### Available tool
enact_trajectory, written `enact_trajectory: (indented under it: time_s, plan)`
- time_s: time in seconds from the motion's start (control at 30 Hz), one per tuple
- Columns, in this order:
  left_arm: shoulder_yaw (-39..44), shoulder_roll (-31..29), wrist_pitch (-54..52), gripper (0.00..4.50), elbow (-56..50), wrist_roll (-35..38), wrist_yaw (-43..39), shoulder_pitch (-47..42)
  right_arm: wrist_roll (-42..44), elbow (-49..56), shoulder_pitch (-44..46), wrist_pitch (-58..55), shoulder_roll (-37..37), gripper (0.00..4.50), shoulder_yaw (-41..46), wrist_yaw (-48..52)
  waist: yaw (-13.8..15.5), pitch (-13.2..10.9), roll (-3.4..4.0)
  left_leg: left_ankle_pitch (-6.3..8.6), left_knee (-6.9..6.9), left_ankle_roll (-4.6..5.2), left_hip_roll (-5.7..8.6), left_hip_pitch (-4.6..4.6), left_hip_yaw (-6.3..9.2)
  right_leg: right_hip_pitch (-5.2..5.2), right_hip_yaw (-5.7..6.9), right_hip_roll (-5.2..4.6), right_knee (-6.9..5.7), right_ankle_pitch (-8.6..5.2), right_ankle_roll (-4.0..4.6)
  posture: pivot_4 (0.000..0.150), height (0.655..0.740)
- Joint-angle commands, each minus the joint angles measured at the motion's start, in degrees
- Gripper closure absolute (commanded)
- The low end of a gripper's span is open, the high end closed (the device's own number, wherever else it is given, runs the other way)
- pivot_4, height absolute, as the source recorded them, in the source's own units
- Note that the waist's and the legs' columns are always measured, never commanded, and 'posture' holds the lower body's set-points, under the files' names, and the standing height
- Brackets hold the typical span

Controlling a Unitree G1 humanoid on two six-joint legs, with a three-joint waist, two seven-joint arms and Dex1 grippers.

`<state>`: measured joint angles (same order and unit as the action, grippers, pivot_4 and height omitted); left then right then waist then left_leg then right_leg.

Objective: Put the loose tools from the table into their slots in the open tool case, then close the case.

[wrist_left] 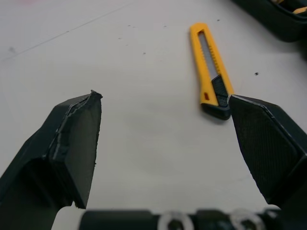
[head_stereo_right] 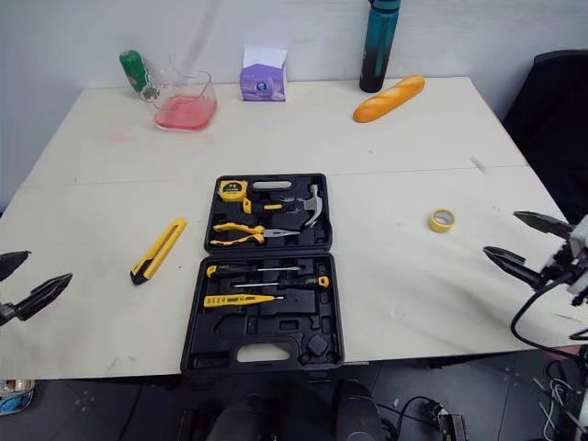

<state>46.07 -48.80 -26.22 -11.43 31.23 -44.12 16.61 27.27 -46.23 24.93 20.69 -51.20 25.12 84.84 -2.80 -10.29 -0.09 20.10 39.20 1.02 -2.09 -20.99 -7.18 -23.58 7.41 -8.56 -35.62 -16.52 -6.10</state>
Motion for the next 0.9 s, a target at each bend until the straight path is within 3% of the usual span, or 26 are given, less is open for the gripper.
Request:
enact_trajectory:
  time_s: [0.03,0.2,0.33,0.57,0.9]
  plan:
    - [0.6,-1.6,-7.8,0.09,-4.2,3.1,1.8,-0.5,3.7,10.4,-2.1,-4.5,1.7,0.00,0.1,-0.5,0.1,0.0,0.01,0.00,0.00,0.00,0.00,0.00,0.00,0.00,0.00,0.00,-0.01,0.00,0.00,0.150,0.7400]
    - [-3.4,-2.8,-19.6,0.09,-10.9,5.1,8.3,-3.9,6.5,26.0,-6.1,-10.9,6.2,0.00,-2.7,-2.8,1.0,0.0,0.02,-0.02,0.00,0.00,0.00,-0.03,0.03,0.00,-0.04,0.01,0.00,0.00,0.00,0.150,0.7400]
    - [-7.6,-2.1,-27.3,0.09,-13.2,6.0,14.3,-10.4,7.6,32.8,-8.0,-14.7,7.7,0.00,-3.9,-4.7,1.8,0.0,0.03,-0.09,0.01,-0.02,0.12,-0.05,0.18,0.00,-0.35,0.00,-0.03,0.01,-0.01,0.150,0.7400]
    - [-17.6,-0.7,-35.1,0.09,-13.8,5.7,20.0,-20.7,8.7,39.6,-8.7,-19.0,9.5,0.00,-6.3,-6.1,2.6,0.0,0.01,-0.12,0.01,0.02,0.23,-0.07,0.18,0.00,-0.42,0.04,-0.08,0.02,-0.02,0.150,0.7400]
    - [-28.6,1.4,-36.9,0.09,-8.5,0.8,24.0,-29.4,8.4,44.7,-9.6,-21.0,11.2,0.00,-8.3,-8.6,2.7,0.0,-0.01,-0.23,0.01,0.03,0.26,-0.07,0.12,-0.01,-0.06,0.10,-0.10,0.03,-0.04,0.150,0.7400]
